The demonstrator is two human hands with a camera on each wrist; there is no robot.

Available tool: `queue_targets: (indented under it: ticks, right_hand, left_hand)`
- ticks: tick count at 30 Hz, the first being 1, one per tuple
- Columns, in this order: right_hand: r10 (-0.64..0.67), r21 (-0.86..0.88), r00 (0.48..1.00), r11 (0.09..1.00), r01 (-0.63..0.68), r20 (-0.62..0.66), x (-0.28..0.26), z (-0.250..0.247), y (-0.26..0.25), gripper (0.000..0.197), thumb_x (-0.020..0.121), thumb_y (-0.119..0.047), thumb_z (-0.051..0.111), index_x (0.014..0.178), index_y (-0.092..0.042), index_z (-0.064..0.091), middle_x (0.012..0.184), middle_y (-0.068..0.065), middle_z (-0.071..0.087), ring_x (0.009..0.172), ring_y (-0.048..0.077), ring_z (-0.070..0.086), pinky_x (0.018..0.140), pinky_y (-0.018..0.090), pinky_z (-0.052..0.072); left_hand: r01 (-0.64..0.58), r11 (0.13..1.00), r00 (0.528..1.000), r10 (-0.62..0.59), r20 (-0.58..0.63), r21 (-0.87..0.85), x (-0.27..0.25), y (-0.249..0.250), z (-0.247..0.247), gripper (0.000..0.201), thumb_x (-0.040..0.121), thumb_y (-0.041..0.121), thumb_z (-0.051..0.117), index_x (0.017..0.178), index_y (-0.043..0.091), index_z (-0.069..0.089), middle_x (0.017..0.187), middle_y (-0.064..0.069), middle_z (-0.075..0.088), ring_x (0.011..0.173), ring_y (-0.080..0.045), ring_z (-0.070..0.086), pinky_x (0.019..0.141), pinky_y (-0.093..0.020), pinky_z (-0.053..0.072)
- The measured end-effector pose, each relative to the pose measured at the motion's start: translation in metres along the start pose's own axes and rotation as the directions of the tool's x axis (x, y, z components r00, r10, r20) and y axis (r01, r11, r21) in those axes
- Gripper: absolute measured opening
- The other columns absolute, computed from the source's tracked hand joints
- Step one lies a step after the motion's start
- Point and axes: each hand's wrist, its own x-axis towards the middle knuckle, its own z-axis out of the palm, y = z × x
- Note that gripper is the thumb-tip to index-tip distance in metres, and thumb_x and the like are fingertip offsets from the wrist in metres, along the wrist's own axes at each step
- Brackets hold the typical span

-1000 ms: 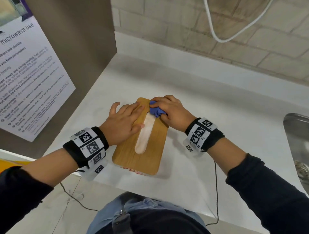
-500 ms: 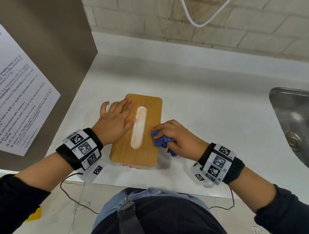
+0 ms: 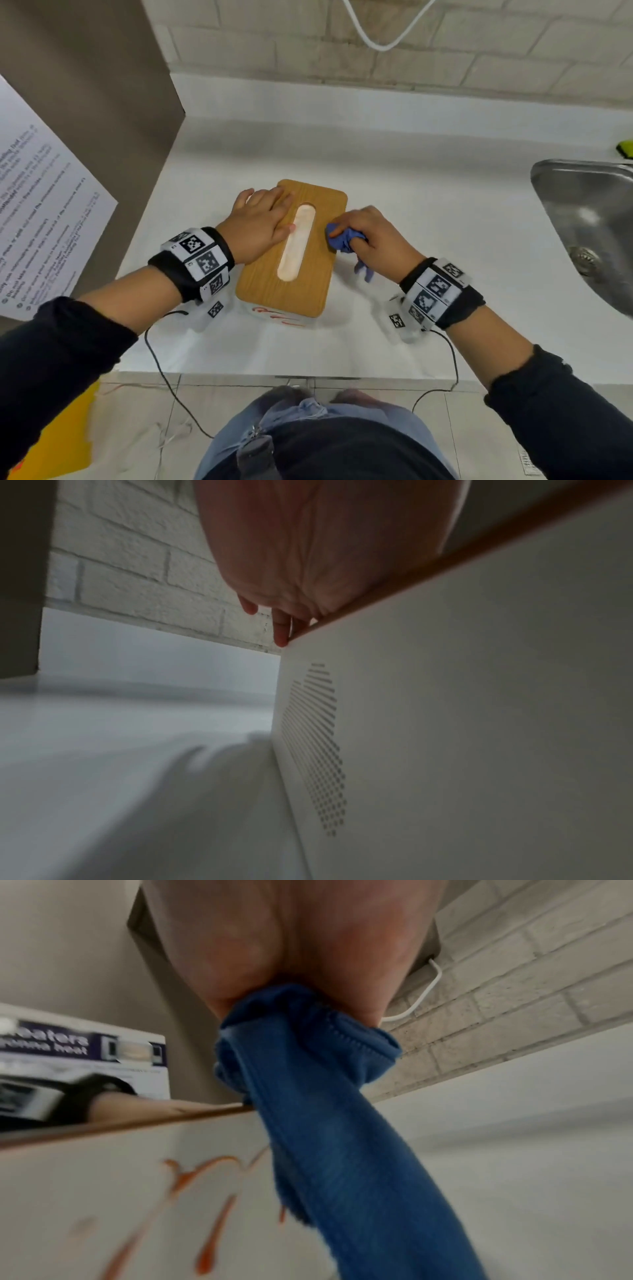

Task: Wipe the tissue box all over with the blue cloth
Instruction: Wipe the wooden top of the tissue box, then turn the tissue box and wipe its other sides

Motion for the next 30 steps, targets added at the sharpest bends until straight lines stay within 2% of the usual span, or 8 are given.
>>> queue_targets:
  ticks: [2, 5, 9, 13, 15, 21, 26, 30]
  right_hand:
    - [-0.055, 0.042, 0.997, 0.998, 0.053, 0.046, -0.022, -0.003, -0.006, 0.036, 0.074, -0.006, 0.036, 0.092, -0.006, 0.067, 0.101, 0.004, 0.065, 0.096, 0.0, 0.053, 0.082, 0.01, 0.04]
    - [-0.015, 0.083, 0.997, 0.996, 0.008, 0.081, -0.047, -0.009, -0.01, 0.038, 0.071, -0.003, 0.036, 0.092, -0.011, 0.067, 0.097, -0.004, 0.065, 0.094, 0.003, 0.052, 0.084, 0.01, 0.04]
    - [-0.039, 0.214, 0.999, 0.976, 0.045, -0.032, -0.073, -0.012, -0.008, 0.041, 0.071, 0.004, 0.033, 0.095, -0.002, 0.065, 0.097, -0.014, 0.057, 0.091, -0.015, 0.054, 0.081, 0.003, 0.041]
    - [0.052, 0.296, 0.99, 0.955, -0.01, -0.134, -0.095, -0.003, 0.003, 0.04, 0.079, -0.006, 0.034, 0.098, -0.027, 0.062, 0.107, -0.011, 0.056, 0.097, 0.009, 0.059, 0.086, 0.019, 0.049]
    - [0.078, 0.345, 0.984, 0.939, -0.018, -0.162, -0.104, 0.001, 0.006, 0.039, 0.084, -0.004, 0.036, 0.1, -0.032, 0.059, 0.108, -0.014, 0.057, 0.098, 0.002, 0.06, 0.086, 0.019, 0.048]
    - [0.128, 0.455, 0.974, 0.89, -0.029, -0.187, -0.116, -0.001, -0.002, 0.031, 0.091, 0.014, 0.035, 0.113, 0.001, 0.053, 0.094, -0.012, 0.058, 0.075, -0.012, 0.063, 0.068, 0.002, 0.044]
    - [0.139, 0.4, 0.967, 0.916, -0.045, -0.212, -0.106, -0.003, -0.011, 0.033, 0.091, 0.01, 0.039, 0.104, -0.016, 0.055, 0.092, -0.015, 0.057, 0.08, -0.017, 0.059, 0.071, 0.001, 0.044]
    - [0.102, 0.375, 0.936, 0.926, 0.034, -0.337, -0.09, -0.012, -0.026, 0.032, 0.088, -0.001, 0.041, 0.105, -0.025, 0.055, 0.098, -0.013, 0.057, 0.085, -0.011, 0.06, 0.075, 0.005, 0.046]
  left_hand:
    - [-0.005, 1.0, 1.0, 0.005, 0.016, 0.013, 0.0, 0.0, -0.003, 0.067, 0.088, 0.053, 0.015, 0.145, 0.019, 0.008, 0.156, -0.01, 0.009, 0.14, -0.026, 0.015, 0.114, -0.042, -0.002]
    - [0.012, 1.0, 1.0, -0.011, -0.025, 0.025, -0.011, 0.006, -0.013, 0.064, 0.091, 0.051, 0.028, 0.145, 0.019, 0.012, 0.155, -0.008, 0.015, 0.14, -0.026, 0.017, 0.114, -0.048, -0.002]
    - [-0.058, 0.995, 0.998, 0.057, -0.004, -0.082, -0.055, 0.031, -0.018, 0.082, 0.073, 0.073, 0.026, 0.137, 0.023, 0.035, 0.149, 0.0, 0.03, 0.138, -0.021, 0.022, 0.114, -0.043, 0.0]
    - [-0.132, 0.99, 0.99, 0.129, 0.05, 0.051, -0.084, 0.039, -0.003, 0.086, 0.073, 0.077, 0.02, 0.143, 0.026, 0.021, 0.152, 0.005, 0.025, 0.14, -0.015, 0.015, 0.114, -0.044, -0.007]
    - [-0.165, 0.986, 0.984, 0.162, 0.071, 0.036, -0.083, 0.036, 0.001, 0.088, 0.073, 0.078, 0.019, 0.144, 0.026, 0.013, 0.154, 0.002, 0.02, 0.142, -0.014, 0.01, 0.114, -0.04, -0.015]
    - [-0.278, 0.96, 0.96, 0.278, -0.02, -0.038, -0.089, 0.016, 0.009, 0.074, 0.079, 0.073, 0.028, 0.131, 0.022, 0.034, 0.145, -0.006, 0.037, 0.136, 0.01, -0.01, 0.114, -0.032, -0.02]
    - [-0.381, 0.924, 0.923, 0.379, -0.063, -0.016, -0.075, 0.02, 0.006, 0.063, 0.086, 0.064, 0.029, 0.117, 0.012, 0.045, 0.125, -0.014, 0.054, 0.133, -0.008, 0.024, 0.117, -0.029, -0.005]
    - [-0.297, 0.939, 0.953, 0.279, -0.12, -0.176, -0.047, 0.036, -0.035, 0.059, 0.079, 0.071, 0.025, 0.104, 0.023, 0.047, 0.117, 0.003, 0.053, 0.114, -0.009, 0.041, 0.109, -0.018, -0.003]
